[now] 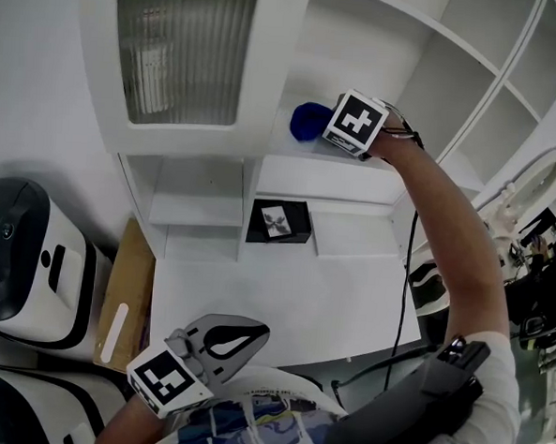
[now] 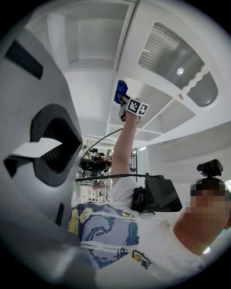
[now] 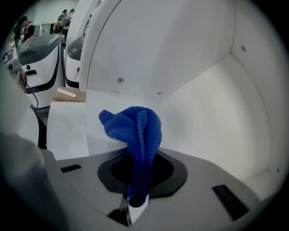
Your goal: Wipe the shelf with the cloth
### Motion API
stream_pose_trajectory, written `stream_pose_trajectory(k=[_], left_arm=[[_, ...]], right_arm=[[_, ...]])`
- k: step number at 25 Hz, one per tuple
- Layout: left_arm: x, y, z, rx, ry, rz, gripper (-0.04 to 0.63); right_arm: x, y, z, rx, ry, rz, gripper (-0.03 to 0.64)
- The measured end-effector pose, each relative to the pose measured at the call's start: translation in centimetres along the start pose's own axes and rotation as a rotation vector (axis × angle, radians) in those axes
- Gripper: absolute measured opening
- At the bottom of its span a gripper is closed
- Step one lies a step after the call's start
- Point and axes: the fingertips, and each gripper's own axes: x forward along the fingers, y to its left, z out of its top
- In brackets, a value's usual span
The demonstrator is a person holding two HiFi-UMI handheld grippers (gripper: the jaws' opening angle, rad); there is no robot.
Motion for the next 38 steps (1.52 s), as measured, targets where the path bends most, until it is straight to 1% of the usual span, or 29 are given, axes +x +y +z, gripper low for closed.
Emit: stream_pose_trajectory(k=[10,15,19,23,26,29,31,35,38], left_arm=[[2.1,-0.7,0.2,0.013,0.008,-0.076,0.003],[2.7,-1.0,0.2,0.018,0.009,-0.102,0.003],[2.6,-1.0,0.2,0.020,0.012,-0.110,0.003],[1.9,-1.2,0.3,0.024,0.011,-0.106,0.003],[1.1,-1.1,0.2,0.020,0.013,-0.099,0.003],[0.3,-1.1,0.0,0.015,0.018,-0.093,0.003],[-0.3,-1.1,-0.2,0.012,0.021,-0.092,0.003],[-1.2,-1.5,-0.4,0.014,0.021,-0.101,0.003],[-2.0,-1.7,-0.7,0.011,0.019,-0.105,0.003]], right_arm=[[-0.1,-3.7,-10.8,0.149,0.156,-0.053,0.067],[-0.2,-5.2,-15.9,0.212,0.252,-0.088,0.067],[-0.5,-5.7,-18.1,0.251,0.312,-0.111,0.067],[-1.1,-5.7,-19.3,0.263,0.388,-0.133,0.067],[-1.5,-5.9,-19.3,0.284,0.391,-0.148,0.067],[-2.1,-5.7,-17.5,0.320,0.323,-0.143,0.067],[-2.8,-5.1,-15.2,0.322,0.259,-0.132,0.067],[-3.8,-3.4,-9.9,0.283,0.151,-0.119,0.067],[-4.0,-1.4,-5.7,0.265,0.082,-0.085,0.067]])
